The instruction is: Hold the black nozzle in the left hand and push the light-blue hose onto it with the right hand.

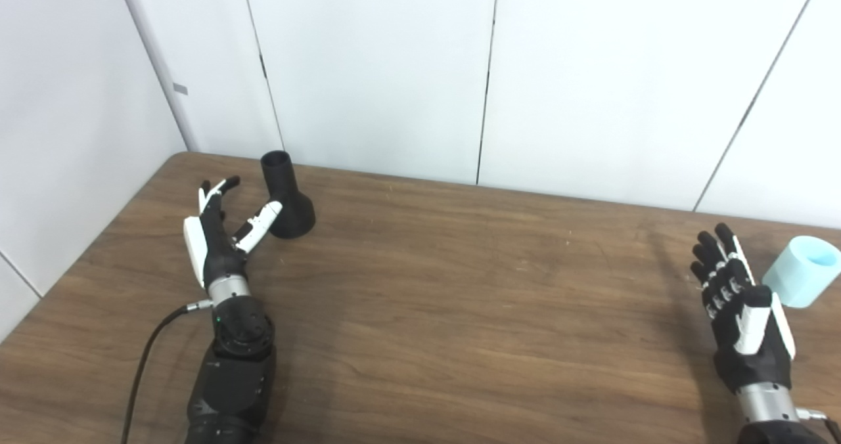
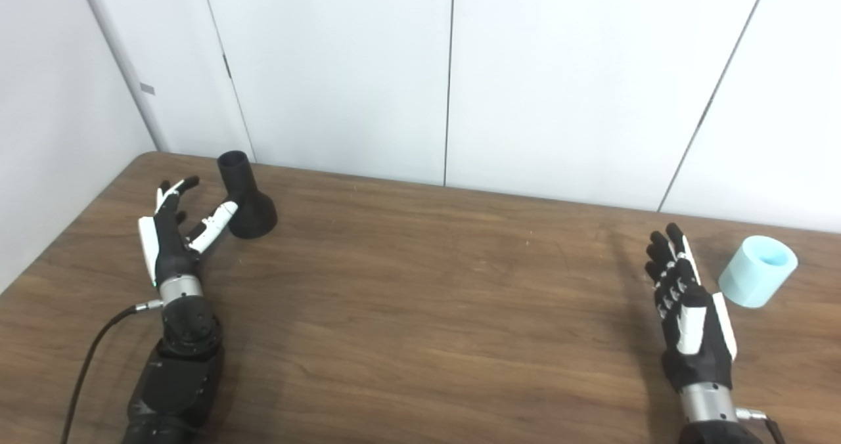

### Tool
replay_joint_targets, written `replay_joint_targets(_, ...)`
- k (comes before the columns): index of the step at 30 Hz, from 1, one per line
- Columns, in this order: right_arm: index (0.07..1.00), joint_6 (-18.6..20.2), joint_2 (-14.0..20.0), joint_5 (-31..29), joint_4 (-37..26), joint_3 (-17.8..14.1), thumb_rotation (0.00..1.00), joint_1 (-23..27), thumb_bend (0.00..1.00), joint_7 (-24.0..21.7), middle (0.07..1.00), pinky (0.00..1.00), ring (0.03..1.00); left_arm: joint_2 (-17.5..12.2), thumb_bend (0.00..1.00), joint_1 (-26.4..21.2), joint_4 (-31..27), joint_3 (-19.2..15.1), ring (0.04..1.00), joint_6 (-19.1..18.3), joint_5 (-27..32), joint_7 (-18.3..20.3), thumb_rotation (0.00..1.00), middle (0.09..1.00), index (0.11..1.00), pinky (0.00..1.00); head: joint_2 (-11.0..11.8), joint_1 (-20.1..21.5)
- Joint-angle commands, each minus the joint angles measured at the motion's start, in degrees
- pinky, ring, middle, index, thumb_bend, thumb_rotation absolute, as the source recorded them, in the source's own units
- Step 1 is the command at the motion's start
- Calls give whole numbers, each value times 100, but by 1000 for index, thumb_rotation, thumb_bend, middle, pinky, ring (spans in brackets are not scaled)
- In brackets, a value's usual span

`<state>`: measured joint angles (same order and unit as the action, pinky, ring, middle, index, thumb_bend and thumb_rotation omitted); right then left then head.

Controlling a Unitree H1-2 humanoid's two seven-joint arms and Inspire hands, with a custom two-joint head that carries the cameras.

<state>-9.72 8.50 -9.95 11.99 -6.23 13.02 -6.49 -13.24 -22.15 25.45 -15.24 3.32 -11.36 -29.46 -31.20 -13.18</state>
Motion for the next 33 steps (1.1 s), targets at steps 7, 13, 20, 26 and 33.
replay_joint_targets(7, 994, 30, -153, 63, 158, 32, 1000, -304, 792, 55, 959, 968, 972, -251, 947, -144, -102, 312, 1000, -482, -327, 159, 480, 1000, 700, 1000, -17, 25)
replay_joint_targets(13, 994, 0, -127, 85, 188, 34, 1000, -304, 780, 37, 958, 971, 972, -378, 996, -52, -347, 550, 990, -988, -496, 444, 517, 1000, 707, 1000, -16, 28)
replay_joint_targets(20, 994, 45, -144, 117, 145, 37, 1000, -312, 776, 52, 956, 971, 971, -476, 1000, -70, -327, 620, 1000, -1035, -491, 634, 522, 1000, 716, 1000, -27, 53)
replay_joint_targets(26, 994, 84, -149, 134, 93, 38, 1000, -328, 774, 48, 956, 974, 970, -580, 1000, -184, -196, 641, 1000, -1098, -530, 647, 519, 1000, 717, 1000, -34, 60)
replay_joint_targets(33, 994, 72, -149, 142, 90, 41, 1000, -336, 775, 33, 955, 977, 970, -685, 1000, -359, 34, 679, 1000, -1074, -571, 657, 527, 1000, 717, 1000, -28, 77)
